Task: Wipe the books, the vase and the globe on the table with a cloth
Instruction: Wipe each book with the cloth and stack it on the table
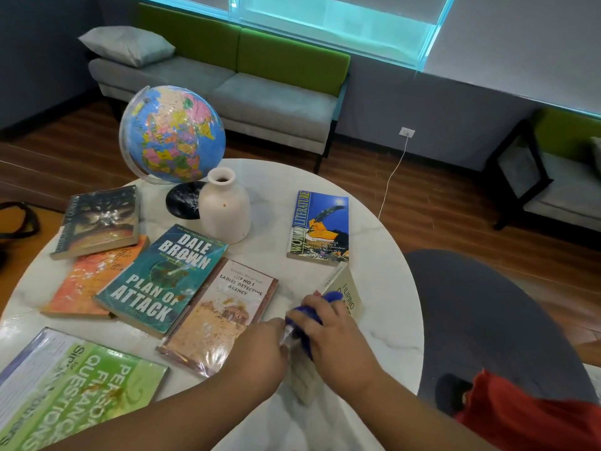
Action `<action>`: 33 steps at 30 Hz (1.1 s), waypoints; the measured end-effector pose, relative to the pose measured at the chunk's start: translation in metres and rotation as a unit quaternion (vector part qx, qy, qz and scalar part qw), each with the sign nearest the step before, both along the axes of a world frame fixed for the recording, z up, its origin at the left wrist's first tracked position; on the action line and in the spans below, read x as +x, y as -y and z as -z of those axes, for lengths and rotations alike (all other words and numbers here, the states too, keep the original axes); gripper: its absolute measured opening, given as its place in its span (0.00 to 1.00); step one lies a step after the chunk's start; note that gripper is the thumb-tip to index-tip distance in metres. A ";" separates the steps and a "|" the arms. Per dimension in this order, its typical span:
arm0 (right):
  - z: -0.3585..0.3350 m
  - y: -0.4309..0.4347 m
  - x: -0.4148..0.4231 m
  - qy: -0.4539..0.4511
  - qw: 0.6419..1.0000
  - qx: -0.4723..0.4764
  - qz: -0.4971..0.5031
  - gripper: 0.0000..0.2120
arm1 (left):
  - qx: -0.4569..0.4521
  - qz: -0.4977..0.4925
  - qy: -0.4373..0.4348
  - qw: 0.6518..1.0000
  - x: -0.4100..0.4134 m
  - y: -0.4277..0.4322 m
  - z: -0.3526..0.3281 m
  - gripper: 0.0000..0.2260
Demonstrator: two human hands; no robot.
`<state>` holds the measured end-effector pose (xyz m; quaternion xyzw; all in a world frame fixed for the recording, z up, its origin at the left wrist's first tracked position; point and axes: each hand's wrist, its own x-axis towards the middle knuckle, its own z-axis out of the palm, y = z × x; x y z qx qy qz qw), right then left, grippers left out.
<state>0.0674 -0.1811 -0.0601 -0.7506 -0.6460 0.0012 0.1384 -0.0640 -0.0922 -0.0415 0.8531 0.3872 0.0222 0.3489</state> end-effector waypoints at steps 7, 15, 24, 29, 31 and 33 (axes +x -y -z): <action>-0.005 -0.022 0.074 -0.016 0.978 -0.034 0.207 0.22 | -0.006 -0.008 -0.003 1.000 -0.001 -0.001 0.003 0.09; 0.038 0.001 0.030 -0.096 0.965 -0.130 0.204 0.28 | -0.222 -0.087 0.027 0.971 -0.005 -0.005 0.010 0.05; 0.050 0.045 0.023 -0.008 0.984 -0.177 0.026 0.25 | -0.236 -0.078 -0.065 0.966 -0.018 -0.003 0.035 0.08; 0.032 0.005 0.051 0.018 0.957 -0.234 0.170 0.33 | -0.222 -0.067 -0.081 0.969 -0.017 -0.003 0.040 0.13; 0.029 -0.004 0.036 0.016 0.961 -0.242 0.130 0.35 | -0.243 -0.088 -0.070 0.964 -0.019 -0.003 0.041 0.12; 0.035 -0.002 0.012 0.018 0.973 -0.226 0.038 0.34 | -0.261 -0.099 -0.068 0.958 -0.021 -0.005 0.042 0.11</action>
